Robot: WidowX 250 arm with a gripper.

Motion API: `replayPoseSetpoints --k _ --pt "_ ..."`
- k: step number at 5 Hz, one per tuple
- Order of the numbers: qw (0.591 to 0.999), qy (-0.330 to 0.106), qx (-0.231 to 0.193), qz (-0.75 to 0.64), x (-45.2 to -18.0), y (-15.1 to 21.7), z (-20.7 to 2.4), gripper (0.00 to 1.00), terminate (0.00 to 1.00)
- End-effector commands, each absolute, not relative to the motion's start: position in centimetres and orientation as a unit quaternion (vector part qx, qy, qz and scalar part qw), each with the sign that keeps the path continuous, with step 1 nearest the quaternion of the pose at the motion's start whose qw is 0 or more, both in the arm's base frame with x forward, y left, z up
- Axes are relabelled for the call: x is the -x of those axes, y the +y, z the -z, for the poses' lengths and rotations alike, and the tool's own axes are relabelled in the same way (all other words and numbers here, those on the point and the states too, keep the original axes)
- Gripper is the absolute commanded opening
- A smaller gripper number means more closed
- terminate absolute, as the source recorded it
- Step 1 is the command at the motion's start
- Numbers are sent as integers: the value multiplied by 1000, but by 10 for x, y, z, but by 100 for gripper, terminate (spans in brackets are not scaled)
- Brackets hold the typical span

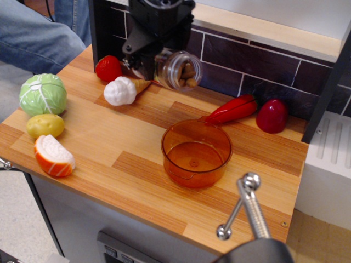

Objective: Pour almonds in pot

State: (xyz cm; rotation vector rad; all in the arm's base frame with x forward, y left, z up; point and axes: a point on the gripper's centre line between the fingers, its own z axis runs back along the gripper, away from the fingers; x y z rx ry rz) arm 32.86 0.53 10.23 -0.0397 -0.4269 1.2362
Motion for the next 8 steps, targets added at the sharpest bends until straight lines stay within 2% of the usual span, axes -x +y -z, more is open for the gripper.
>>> replayPoseSetpoints --k 1,3,4,6,8 --pt "808 -307 45 -501 -335 -1 -118 0 0" --pt "807 -391 48 -440 -340 -14 -99 0 0" --pt "805 -420 70 -414 -336 -25 -97 0 0" --pt "807 -446 88 -377 -327 -35 -100 0 0" --pt "806 -451 93 -371 -330 -39 -106 0 0"
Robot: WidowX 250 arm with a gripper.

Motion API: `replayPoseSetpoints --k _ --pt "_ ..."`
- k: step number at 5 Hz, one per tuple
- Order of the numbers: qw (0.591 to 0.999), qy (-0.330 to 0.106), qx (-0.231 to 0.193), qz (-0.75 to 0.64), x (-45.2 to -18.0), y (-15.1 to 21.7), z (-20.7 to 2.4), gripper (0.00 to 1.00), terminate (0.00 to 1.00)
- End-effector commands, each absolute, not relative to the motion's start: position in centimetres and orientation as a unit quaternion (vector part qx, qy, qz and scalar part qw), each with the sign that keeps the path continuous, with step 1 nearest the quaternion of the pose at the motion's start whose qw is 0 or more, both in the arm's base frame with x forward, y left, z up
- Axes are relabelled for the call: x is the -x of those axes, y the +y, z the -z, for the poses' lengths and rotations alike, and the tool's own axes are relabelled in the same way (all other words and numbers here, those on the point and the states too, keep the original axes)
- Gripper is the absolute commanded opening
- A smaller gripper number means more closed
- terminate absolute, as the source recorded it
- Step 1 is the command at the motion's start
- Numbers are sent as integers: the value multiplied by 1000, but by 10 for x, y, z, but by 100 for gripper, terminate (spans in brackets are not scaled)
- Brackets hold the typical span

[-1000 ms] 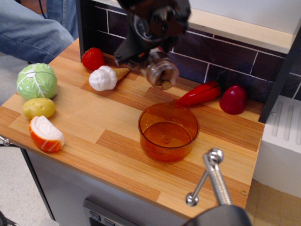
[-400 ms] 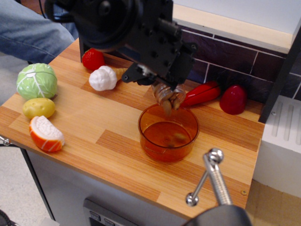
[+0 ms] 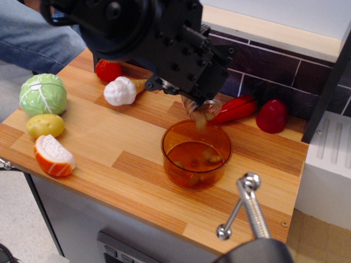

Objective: Pour almonds in pot

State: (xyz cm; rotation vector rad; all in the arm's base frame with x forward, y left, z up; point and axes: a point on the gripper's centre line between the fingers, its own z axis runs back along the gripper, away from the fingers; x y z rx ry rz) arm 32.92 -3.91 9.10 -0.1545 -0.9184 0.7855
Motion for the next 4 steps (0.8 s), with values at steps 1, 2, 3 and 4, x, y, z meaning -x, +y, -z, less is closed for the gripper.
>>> replayPoseSetpoints --k 1,2,3,4 --pt "809 -458 89 -358 -329 -36 -109 0 0" --pt "810 -454 86 -361 -329 -34 -110 0 0" --pt "817 -463 75 -336 -329 -35 -107 0 0" --pt "823 -433 90 -356 -329 -27 -111 0 100"
